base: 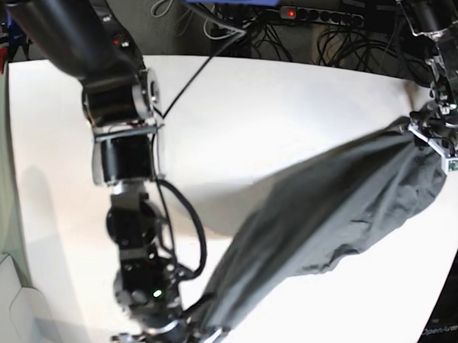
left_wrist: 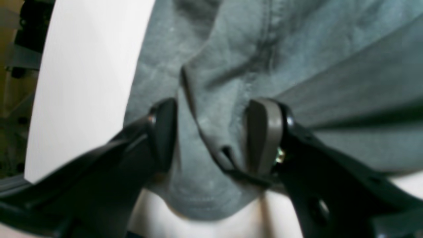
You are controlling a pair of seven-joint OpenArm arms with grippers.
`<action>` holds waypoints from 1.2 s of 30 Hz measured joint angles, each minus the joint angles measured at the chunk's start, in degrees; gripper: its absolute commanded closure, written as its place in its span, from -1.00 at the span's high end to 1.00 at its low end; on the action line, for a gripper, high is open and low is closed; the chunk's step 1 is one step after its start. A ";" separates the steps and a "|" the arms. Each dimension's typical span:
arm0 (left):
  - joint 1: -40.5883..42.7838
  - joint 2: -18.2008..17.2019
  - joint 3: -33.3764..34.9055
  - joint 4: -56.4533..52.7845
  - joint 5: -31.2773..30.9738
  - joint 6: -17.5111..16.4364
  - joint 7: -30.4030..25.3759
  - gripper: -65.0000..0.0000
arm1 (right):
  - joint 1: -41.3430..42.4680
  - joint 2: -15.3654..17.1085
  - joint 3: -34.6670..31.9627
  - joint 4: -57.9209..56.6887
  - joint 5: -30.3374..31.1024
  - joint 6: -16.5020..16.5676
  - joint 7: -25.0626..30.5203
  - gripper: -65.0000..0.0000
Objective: Layout the t-shirt on the table in an organized manner, then fold the t-shirt properly
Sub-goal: 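Pull the grasped fabric away from the left gripper, stretching the shirt, then move the right gripper back toward the shirt's middle, holding fabric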
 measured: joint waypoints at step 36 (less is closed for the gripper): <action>-0.63 7.50 12.90 30.29 -4.81 0.22 10.78 0.03 | 0.98 -1.44 -16.70 4.26 18.95 0.81 -6.10 -1.00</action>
